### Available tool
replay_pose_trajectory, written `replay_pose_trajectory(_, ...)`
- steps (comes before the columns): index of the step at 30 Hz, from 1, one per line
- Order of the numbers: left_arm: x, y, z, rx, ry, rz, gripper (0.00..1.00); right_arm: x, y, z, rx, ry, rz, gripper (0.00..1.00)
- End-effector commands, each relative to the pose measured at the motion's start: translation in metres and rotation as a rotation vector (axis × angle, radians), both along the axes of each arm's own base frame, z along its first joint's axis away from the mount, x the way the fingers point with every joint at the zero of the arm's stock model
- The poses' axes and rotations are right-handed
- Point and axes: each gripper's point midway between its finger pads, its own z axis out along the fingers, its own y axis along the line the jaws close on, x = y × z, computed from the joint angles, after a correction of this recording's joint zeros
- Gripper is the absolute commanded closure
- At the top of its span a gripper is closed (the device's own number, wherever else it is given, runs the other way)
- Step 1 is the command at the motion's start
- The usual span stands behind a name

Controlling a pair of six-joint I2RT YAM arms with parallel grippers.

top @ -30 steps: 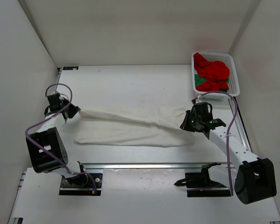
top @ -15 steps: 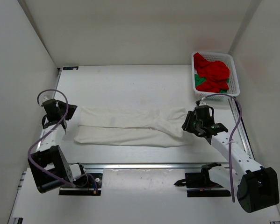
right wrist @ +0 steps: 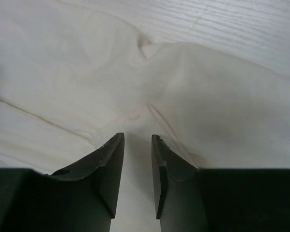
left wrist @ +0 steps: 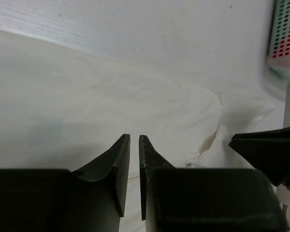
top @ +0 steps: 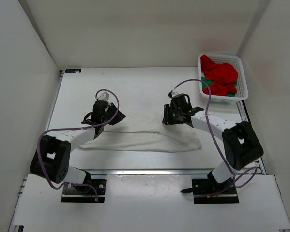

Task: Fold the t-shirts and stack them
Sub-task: Fold the other side of the tshirt into a rectangle

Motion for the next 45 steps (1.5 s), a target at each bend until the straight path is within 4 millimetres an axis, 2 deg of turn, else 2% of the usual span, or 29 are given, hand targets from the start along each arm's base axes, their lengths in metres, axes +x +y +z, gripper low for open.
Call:
replay_pose_trajectory(1,0.002,-0.016,0.007,-0.029,-0.037,-0.052,0.76,0.034,0.015,0.025,0.050,-0.115,0.028,0.71)
replay_pose_trajectory(4,-0.010,-0.032,0.001,-0.053,-0.026,-0.099,0.76,0.032,0.015,0.012,0.027,-0.085,0.036,0.70)
replay_pose_trajectory(7,-0.018,-0.041,-0.002,-0.063,-0.026,-0.117,0.76,0.023,0.017,-0.001,0.027,-0.052,0.046,0.65)
replay_pose_trajectory(10,-0.026,-0.048,-0.008,-0.075,-0.011,-0.132,0.77,0.017,0.019,-0.008,0.056,-0.028,0.069,0.65)
replay_pose_trajectory(12,-0.028,-0.048,-0.012,-0.081,-0.001,-0.136,0.77,0.012,0.017,-0.010,0.079,-0.011,0.076,0.71)
replay_pose_trajectory(15,-0.032,-0.049,-0.017,-0.080,0.004,-0.140,0.78,0.000,0.016,-0.011,0.100,0.008,0.096,0.90)
replay_pose_trajectory(18,-0.034,-0.050,-0.016,-0.083,0.003,-0.141,0.78,-0.014,0.018,-0.012,0.081,0.029,0.110,0.99)
replay_pose_trajectory(20,-0.034,-0.052,-0.016,-0.086,0.003,-0.146,0.78,-0.023,0.016,-0.001,0.075,0.004,0.102,1.00)
replay_pose_trajectory(21,-0.035,-0.055,-0.013,-0.092,-0.002,-0.152,0.78,-0.034,0.019,-0.003,0.073,0.014,0.111,1.00)
replay_pose_trajectory(23,-0.036,-0.058,-0.013,-0.094,-0.006,-0.165,0.78,-0.045,0.024,0.008,0.085,-0.012,0.123,1.00)
replay_pose_trajectory(26,-0.036,-0.058,-0.010,-0.107,-0.007,-0.163,0.78,-0.073,0.027,0.004,0.043,0.024,0.130,1.00)
replay_pose_trajectory(27,-0.038,-0.057,-0.015,-0.103,0.006,-0.161,0.79,-0.082,0.030,0.001,0.038,0.040,0.130,1.00)
replay_pose_trajectory(29,-0.035,-0.057,-0.009,-0.113,-0.009,-0.159,0.78,-0.099,0.032,-0.006,0.031,0.080,0.133,0.93)
replay_pose_trajectory(31,-0.035,-0.057,-0.007,-0.114,-0.014,-0.160,0.78,-0.117,0.038,-0.010,0.039,0.112,0.170,0.81)
replay_pose_trajectory(33,-0.035,-0.055,-0.004,-0.116,-0.017,-0.155,0.79,-0.127,0.048,-0.001,0.058,0.108,0.213,0.80)
replay_pose_trajectory(36,-0.032,-0.055,0.005,-0.126,-0.037,-0.148,0.77,-0.119,0.045,0.022,0.062,0.062,0.205,0.77)
replay_pose_trajectory(38,-0.030,-0.054,0.007,-0.117,-0.047,-0.145,0.78,-0.103,0.043,0.040,0.083,-0.002,0.187,0.77)
replay_pose_trajectory(40,-0.031,-0.057,0.006,-0.108,-0.047,-0.150,0.78,-0.075,0.026,0.049,0.102,-0.054,0.110,0.81)
replay_pose_trajectory(42,-0.032,-0.060,0.003,-0.111,-0.038,-0.157,0.78,-0.051,0.014,0.039,0.109,-0.055,0.069,0.84)
replay_pose_trajectory(43,-0.030,-0.061,0.008,-0.119,-0.045,-0.155,0.77,-0.040,0.005,0.029,0.097,-0.036,0.031,0.88)
replay_pose_trajectory(44,-0.031,-0.060,0.002,-0.109,-0.034,-0.159,0.78,-0.028,0.001,0.032,0.103,-0.045,0.024,0.94)
replay_pose_trajectory(45,-0.031,-0.062,0.002,-0.110,-0.033,-0.161,0.78,-0.025,0.003,0.019,0.082,-0.011,0.038,0.99)
